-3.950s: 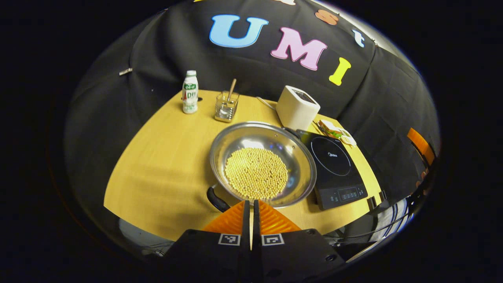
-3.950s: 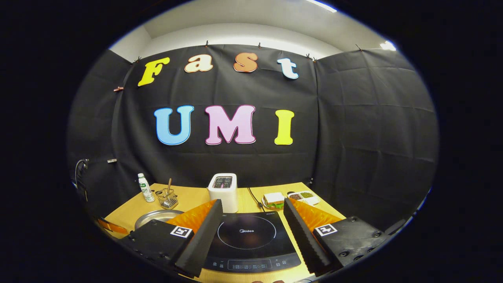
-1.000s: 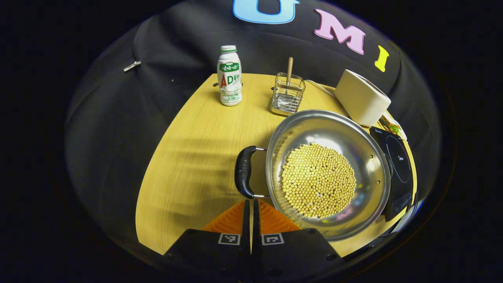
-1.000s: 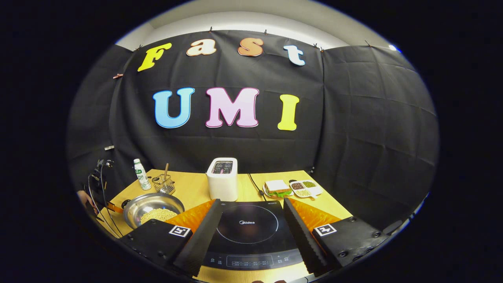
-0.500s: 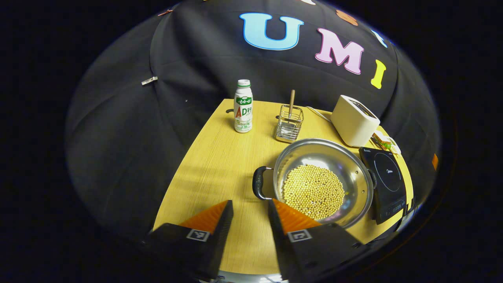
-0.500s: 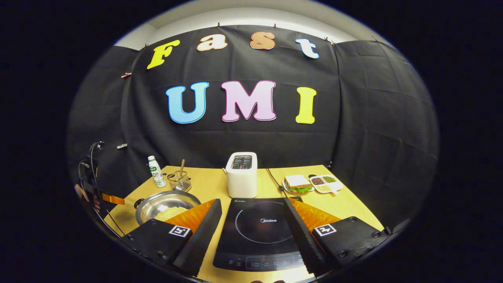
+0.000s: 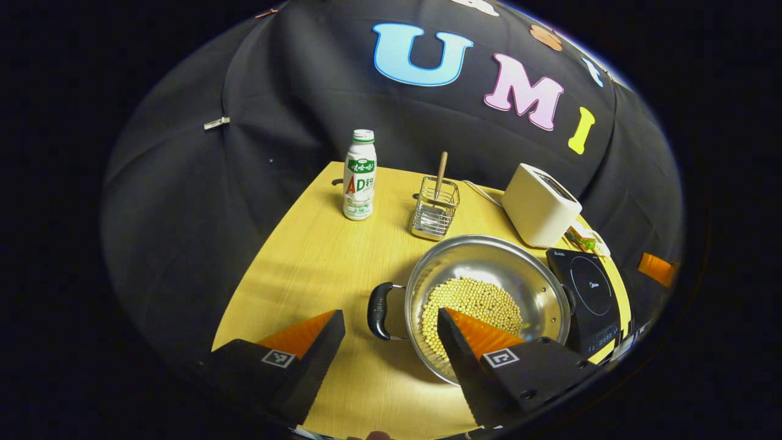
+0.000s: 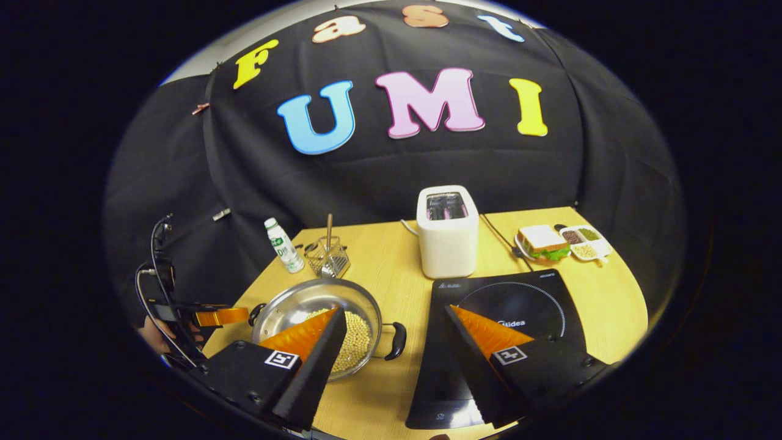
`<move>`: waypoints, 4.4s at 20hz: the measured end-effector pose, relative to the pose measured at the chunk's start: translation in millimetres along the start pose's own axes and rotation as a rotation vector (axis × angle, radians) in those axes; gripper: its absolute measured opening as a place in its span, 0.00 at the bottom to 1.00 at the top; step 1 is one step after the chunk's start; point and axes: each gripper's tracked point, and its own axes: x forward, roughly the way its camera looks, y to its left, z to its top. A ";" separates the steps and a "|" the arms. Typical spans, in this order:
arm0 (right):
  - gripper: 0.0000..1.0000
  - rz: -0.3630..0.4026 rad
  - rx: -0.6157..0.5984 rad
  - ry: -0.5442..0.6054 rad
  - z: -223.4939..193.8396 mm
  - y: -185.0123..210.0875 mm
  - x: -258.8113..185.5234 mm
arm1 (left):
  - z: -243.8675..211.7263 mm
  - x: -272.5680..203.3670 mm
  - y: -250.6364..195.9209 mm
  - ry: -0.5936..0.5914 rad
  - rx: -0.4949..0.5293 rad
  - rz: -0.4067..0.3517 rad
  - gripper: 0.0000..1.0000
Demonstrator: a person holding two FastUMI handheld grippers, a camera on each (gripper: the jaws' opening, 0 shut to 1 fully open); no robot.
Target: First push the handle of the pot to place it horizontally, then grasp the pot with both hands and set it on the induction cooktop.
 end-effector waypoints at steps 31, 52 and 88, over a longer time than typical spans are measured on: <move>0.56 -0.037 0.128 0.377 -122.2 1.3 134.7 | -39.7 104.3 -0.2 0.180 -0.032 -0.123 0.64; 0.55 -0.037 0.130 0.320 -58.9 -69.0 34.3 | -9.9 31.2 -108.7 0.150 0.035 -0.136 0.59; 0.55 -0.110 0.207 0.324 -39.2 -319.5 49.7 | -18.7 125.0 -348.7 0.209 0.057 -0.181 0.61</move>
